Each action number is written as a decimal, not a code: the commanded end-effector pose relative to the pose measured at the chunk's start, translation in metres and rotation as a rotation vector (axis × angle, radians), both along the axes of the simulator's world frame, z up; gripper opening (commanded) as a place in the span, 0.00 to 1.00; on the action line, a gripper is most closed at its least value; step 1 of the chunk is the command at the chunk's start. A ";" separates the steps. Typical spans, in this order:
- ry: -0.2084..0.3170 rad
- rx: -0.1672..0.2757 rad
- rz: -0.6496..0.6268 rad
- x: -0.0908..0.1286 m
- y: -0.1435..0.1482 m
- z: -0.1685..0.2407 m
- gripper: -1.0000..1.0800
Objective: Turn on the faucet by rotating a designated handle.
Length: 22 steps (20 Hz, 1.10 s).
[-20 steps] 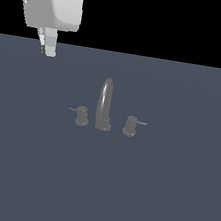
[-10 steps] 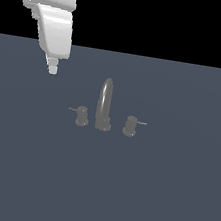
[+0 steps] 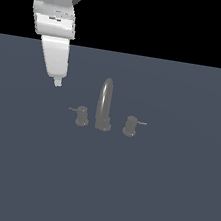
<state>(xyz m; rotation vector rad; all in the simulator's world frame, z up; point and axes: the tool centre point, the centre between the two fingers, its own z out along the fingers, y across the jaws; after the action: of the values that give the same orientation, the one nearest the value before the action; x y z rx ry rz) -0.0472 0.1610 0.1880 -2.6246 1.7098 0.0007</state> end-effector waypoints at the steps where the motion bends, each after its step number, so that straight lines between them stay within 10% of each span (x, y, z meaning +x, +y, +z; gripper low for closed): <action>1: 0.000 -0.001 -0.046 0.011 0.000 -0.012 0.00; 22: 0.005 -0.010 -0.459 0.109 -0.023 -0.114 0.00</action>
<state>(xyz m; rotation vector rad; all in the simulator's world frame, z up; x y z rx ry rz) 0.0566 0.1403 0.0784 -2.1990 2.2466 -0.0032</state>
